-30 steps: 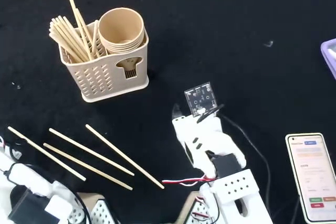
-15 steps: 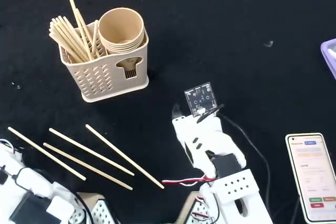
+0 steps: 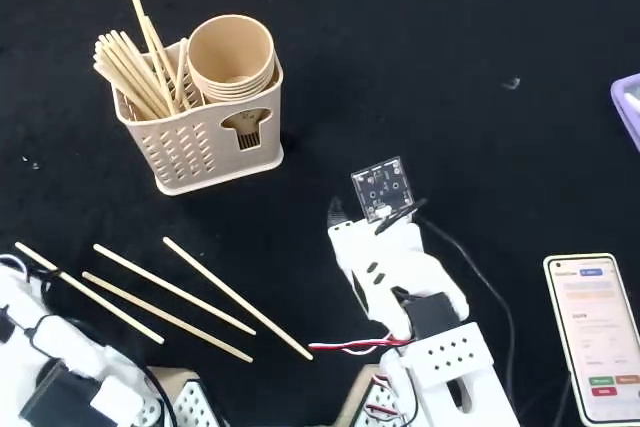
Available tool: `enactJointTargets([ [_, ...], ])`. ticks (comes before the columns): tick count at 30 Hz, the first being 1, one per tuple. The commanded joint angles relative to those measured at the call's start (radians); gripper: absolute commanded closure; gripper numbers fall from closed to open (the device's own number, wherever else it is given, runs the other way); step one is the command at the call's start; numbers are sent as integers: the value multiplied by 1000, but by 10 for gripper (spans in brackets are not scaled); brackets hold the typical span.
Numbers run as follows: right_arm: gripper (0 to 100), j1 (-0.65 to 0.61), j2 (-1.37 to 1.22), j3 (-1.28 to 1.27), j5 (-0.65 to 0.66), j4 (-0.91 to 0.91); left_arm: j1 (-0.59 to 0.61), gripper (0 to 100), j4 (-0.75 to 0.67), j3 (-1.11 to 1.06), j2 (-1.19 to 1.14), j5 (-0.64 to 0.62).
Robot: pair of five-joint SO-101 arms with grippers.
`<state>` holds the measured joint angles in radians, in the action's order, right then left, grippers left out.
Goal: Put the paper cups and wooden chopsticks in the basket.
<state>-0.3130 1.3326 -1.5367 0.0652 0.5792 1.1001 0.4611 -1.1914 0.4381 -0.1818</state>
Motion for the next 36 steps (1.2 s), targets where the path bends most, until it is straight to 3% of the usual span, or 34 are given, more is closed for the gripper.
enactJointTargets([
  [1, 881, 14, 19, 8, 11, -26, -31, 963, 207, 99, 3, -21],
  [8, 881, 14, 19, 8, 11, -26, -31, 970, 390, 236, 3, -23],
  [20, 881, 14, 19, 7, 11, -26, -30, 970, 413, 426, 5, -68],
  [26, 881, 14, 19, 7, 11, -26, -30, 967, 546, 562, 55, -66],
  [36, 881, 14, 19, 7, 11, -26, -318, 969, 526, 725, 393, -46],
])
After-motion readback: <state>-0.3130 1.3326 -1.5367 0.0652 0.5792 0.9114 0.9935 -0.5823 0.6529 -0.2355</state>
